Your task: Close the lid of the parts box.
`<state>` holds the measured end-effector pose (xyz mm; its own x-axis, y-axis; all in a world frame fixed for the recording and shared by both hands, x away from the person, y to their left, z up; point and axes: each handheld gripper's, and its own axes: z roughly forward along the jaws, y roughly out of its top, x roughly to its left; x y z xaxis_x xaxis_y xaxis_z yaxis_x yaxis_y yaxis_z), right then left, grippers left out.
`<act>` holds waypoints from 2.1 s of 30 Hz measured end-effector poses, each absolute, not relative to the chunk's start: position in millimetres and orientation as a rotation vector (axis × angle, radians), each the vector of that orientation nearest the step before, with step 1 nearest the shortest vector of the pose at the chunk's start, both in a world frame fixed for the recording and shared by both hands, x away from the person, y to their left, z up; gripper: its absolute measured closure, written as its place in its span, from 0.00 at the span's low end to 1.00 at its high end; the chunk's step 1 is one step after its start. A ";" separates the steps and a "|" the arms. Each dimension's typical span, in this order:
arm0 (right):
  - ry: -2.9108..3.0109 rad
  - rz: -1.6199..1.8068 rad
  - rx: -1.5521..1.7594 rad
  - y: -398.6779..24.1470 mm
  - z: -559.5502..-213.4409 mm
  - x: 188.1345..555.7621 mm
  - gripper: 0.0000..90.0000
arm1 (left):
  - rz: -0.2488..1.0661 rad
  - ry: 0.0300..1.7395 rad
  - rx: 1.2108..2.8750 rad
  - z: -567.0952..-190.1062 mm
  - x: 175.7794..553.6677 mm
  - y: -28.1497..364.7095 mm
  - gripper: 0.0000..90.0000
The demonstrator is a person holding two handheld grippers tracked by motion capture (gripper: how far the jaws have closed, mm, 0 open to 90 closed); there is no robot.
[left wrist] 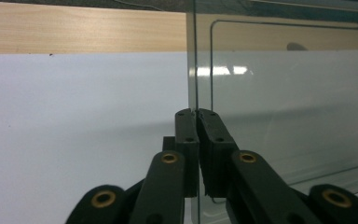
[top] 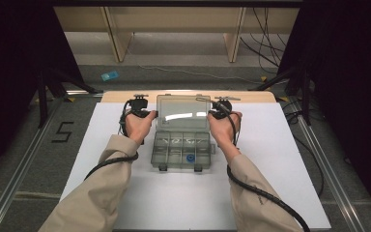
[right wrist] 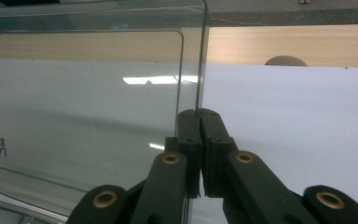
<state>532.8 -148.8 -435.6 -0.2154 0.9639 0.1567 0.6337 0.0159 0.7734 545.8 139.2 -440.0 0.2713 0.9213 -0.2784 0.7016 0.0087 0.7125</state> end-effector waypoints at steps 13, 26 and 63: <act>1.874 1.072 1.594 -145.8 -430.7 525.3 0.99 | 0.433 1.455 1.668 -422.0 558.3 140.5 0.81; 1.872 1.094 1.590 -147.3 -430.9 521.6 0.99 | 0.429 1.468 1.630 -413.9 566.0 138.1 0.90; 1.906 1.181 1.410 -156.2 -394.3 532.9 0.82 | 0.510 1.405 1.657 -401.5 544.8 135.1 0.98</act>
<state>532.9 -156.2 -394.3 -0.3480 0.9314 0.1062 0.5096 0.0929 0.8554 544.8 135.1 -401.5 0.2760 0.9350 -0.2228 0.5740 0.0256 0.8185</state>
